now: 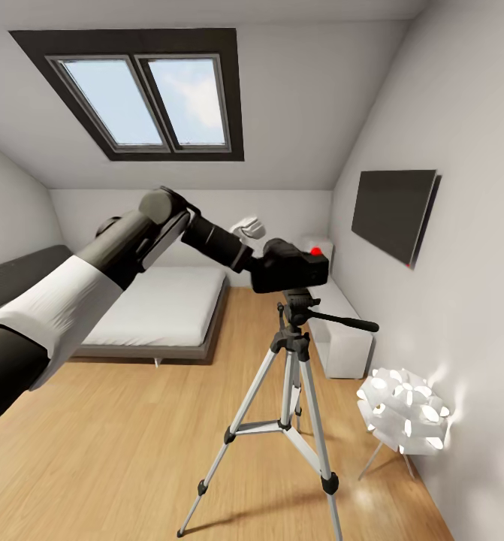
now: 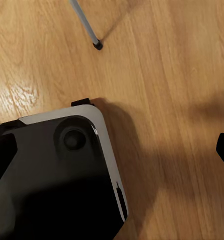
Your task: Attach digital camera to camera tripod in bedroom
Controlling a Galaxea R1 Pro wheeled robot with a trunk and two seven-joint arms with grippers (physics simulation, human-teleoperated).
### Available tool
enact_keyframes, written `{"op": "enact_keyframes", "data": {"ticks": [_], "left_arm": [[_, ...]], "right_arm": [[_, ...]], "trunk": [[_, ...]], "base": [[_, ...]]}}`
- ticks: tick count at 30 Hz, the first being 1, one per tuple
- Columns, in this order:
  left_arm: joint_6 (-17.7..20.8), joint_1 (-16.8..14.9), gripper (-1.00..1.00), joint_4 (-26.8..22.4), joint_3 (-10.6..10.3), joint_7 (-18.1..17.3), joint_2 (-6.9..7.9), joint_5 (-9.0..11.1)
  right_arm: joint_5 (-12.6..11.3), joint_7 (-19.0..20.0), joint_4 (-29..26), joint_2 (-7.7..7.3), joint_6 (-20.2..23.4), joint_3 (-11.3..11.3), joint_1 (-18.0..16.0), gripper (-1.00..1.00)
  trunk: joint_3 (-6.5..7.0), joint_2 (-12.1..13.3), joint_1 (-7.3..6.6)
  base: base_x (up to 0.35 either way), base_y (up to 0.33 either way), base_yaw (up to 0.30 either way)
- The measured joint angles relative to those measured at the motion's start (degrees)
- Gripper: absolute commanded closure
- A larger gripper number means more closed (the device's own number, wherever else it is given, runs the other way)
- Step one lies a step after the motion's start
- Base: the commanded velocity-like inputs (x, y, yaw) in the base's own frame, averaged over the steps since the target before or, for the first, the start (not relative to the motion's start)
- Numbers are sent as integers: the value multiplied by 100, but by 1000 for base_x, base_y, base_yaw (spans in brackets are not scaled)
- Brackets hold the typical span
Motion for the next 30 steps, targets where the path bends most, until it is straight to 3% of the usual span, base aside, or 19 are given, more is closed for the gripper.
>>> {"op": "enact_keyframes", "data": {"ticks": [1, 2, 18, 30], "left_arm": [[2, 0, 100, -4, -4, 0, -2, -66], [-9, 2, 100, -9, -17, 1, -1, -267], [7, 1, 100, -17, -9, -2, -11, -339], [7, 1, 100, -18, -4, -8, -24, -335]], "right_arm": [[0, 0, 0, -1, 0, 0, 0, -100], [2, 0, 0, 2, 0, 2, 0, -100], [2, 0, 0, 1, 0, 2, 0, -100], [0, 0, 0, -2, 0, 2, 0, -100]], "trunk": [[0, 0, 0], [0, 0, 0], [0, 0, 0], [0, 0, -1]], "base": [[0, 0, 0], [0, 0, 0], [2, 0, 0], [113, 0, 0]]}}
